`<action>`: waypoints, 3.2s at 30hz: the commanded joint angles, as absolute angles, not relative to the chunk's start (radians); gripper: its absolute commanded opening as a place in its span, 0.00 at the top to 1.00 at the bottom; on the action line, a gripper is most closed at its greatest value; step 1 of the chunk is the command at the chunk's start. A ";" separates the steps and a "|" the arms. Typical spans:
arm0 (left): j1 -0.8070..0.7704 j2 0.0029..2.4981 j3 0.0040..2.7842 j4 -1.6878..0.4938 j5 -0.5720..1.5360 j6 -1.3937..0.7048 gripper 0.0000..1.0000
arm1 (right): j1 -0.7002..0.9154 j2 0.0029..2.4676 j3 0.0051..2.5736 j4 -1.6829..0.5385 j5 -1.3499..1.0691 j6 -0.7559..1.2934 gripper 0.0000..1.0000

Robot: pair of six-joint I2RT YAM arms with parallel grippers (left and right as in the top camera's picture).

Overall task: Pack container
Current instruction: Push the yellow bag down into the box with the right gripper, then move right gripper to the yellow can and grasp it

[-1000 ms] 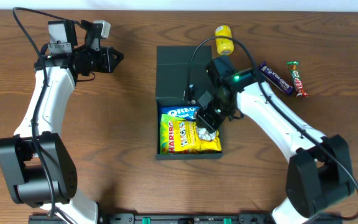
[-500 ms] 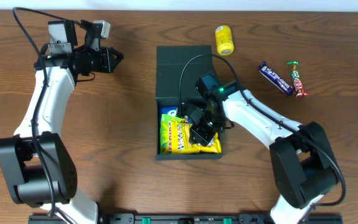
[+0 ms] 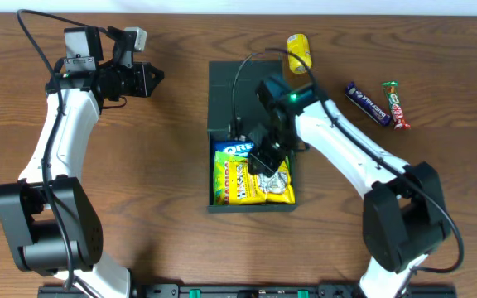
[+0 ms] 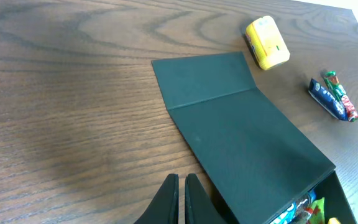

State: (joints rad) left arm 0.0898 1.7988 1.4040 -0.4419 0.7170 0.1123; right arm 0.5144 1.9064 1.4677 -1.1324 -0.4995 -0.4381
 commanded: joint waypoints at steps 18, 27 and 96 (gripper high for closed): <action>0.091 1.785 1.428 -0.448 0.694 0.134 0.93 | 0.458 1.895 1.343 -1.148 -0.304 -0.390 0.98; 0.091 1.785 1.428 -0.445 0.694 0.134 0.93 | 0.458 1.895 1.295 -1.114 -0.304 -0.389 0.98; 0.089 1.786 1.428 -0.130 0.617 -0.091 0.93 | 0.129 2.564 2.353 -0.716 -0.191 -0.051 0.01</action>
